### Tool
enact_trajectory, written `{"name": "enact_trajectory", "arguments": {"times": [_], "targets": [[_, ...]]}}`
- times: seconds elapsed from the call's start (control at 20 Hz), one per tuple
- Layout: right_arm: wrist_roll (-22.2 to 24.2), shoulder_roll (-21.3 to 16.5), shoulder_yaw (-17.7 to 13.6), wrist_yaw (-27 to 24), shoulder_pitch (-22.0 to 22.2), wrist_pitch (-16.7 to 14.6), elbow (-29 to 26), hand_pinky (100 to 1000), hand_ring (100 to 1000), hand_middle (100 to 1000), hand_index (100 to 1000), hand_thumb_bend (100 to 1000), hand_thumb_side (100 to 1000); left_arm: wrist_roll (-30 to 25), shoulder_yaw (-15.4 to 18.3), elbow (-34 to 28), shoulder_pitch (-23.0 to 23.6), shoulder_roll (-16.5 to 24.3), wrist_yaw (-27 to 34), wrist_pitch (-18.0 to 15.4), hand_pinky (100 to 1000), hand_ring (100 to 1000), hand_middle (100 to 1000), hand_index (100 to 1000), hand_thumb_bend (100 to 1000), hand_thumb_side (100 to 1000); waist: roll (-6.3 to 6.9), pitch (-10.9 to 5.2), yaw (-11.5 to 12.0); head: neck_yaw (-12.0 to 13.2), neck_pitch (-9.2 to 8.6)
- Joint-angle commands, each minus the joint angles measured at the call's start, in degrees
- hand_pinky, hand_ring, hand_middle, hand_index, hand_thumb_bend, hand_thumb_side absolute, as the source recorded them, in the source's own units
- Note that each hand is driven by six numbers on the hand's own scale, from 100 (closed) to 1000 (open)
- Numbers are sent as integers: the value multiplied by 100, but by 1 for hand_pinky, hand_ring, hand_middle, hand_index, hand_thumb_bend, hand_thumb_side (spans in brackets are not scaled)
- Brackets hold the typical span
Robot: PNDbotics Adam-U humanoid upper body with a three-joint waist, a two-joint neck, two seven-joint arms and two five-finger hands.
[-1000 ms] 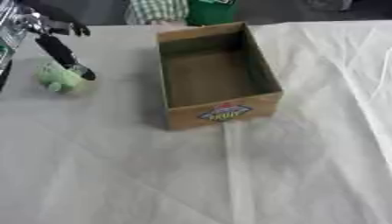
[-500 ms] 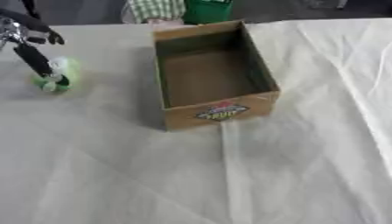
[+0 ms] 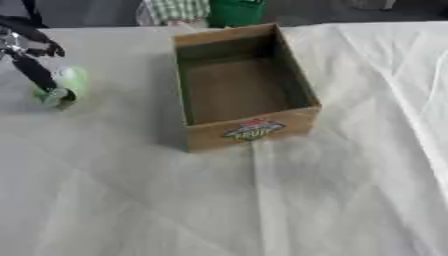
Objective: Pick up objects on the table and place them in the box.
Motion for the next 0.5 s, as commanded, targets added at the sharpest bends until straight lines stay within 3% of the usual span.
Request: {"name": "enact_trajectory", "arguments": {"times": [0.05, 0.5], "targets": [[-6, -101, -57, 43, -56, -14, -79, 827, 677, 746, 912, 100, 694, 20, 124, 102, -83, 88, -185, 54, 747, 903, 913, 1000, 583, 610, -21, -83, -5, 23, -87], [7, -78, -53, 48, -72, -20, -79, 828, 677, 743, 912, 100, 695, 241, 158, 288, -83, 5, -515, 133, 728, 893, 892, 1000, 568, 634, -36, -16, -39, 54, -141]]}}
